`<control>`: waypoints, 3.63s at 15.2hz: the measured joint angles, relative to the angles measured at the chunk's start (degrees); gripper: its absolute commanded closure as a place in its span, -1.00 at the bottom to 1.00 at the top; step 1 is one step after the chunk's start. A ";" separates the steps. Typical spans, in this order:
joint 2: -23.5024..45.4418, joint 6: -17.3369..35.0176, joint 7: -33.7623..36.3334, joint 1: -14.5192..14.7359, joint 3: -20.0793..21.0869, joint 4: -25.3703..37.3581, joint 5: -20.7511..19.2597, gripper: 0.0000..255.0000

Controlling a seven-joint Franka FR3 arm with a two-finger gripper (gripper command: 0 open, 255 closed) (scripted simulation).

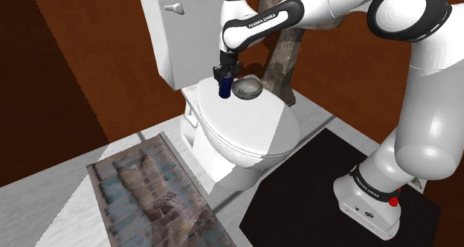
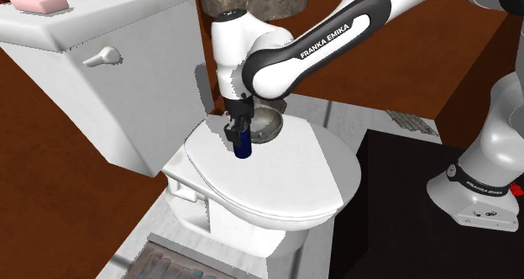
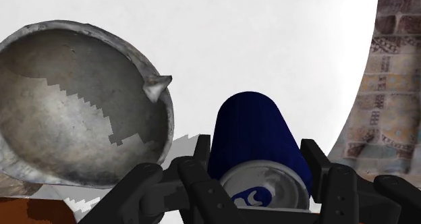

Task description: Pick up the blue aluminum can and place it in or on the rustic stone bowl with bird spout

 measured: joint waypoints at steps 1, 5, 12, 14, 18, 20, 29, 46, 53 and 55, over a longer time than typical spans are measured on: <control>-0.23 -0.59 -0.04 0.00 0.03 0.37 0.05 1.00; -1.58 -3.17 -0.33 -0.12 0.11 1.61 0.27 1.00; -3.76 -7.40 -0.54 -0.13 0.29 3.66 0.61 1.00; -4.24 -8.71 -0.68 -0.18 0.30 4.51 0.69 1.00; -5.19 -11.55 -0.83 -0.17 0.38 6.41 0.86 1.00; -5.60 -12.65 -0.94 -0.21 0.39 7.11 0.92 1.00; -9.30 -13.21 -10.51 -6.78 -2.42 4.30 2.23 1.00; -6.20 -4.67 -14.84 -9.78 -3.94 -1.03 2.50 1.00; -5.18 -2.31 -14.87 -9.87 -4.01 -2.34 2.45 1.00; -5.17 -2.27 -14.86 -9.87 -4.01 -2.37 2.45 1.00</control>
